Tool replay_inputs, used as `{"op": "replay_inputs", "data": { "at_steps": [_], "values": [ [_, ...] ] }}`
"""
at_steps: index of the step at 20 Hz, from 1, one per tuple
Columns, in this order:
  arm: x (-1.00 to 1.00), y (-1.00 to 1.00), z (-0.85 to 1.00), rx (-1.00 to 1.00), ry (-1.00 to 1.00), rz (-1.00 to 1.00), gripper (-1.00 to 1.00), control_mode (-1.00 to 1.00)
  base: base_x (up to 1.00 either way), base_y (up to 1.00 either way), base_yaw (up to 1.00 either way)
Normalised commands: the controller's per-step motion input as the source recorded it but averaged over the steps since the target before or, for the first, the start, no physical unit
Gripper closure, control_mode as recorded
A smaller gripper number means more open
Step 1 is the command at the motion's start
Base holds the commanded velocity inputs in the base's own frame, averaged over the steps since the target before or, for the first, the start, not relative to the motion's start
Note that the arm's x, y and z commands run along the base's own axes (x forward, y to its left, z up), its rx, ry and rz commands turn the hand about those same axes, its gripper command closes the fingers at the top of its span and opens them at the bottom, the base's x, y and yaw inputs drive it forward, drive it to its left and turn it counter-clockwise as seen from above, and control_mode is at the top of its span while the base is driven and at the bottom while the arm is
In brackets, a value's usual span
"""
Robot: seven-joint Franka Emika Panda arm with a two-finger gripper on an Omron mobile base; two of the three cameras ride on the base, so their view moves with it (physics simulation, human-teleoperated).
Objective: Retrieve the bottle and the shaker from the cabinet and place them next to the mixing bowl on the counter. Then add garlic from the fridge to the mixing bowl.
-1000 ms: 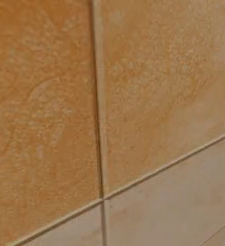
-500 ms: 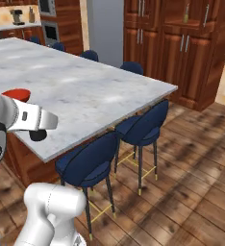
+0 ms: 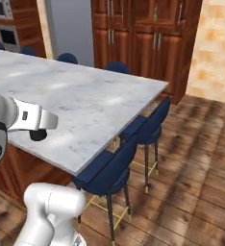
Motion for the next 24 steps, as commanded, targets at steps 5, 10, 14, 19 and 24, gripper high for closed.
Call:
{"op": "replay_inputs", "data": {
  "at_steps": [5, 10, 14, 19, 24],
  "values": [
    [0.0, 0.0, 0.0, 0.0, 0.0, 0.0, 1.0, 1.0, 0.03, 1.0, -0.44],
    [0.0, 0.0, 0.0, 0.0, 0.0, 0.0, 1.0, 1.0, 0.0, 1.0, -0.45],
    [0.0, 0.0, 0.0, 0.0, 0.0, 0.0, 1.0, 1.0, 0.01, 1.0, -0.43],
    [0.0, 0.0, 0.0, 0.0, 0.0, 0.0, 1.0, 1.0, 0.46, 0.62, -0.22],
    [0.0, 0.0, 0.0, 0.0, 0.0, 0.0, 1.0, 1.0, 0.33, 0.41, -0.01]
  ]
}}
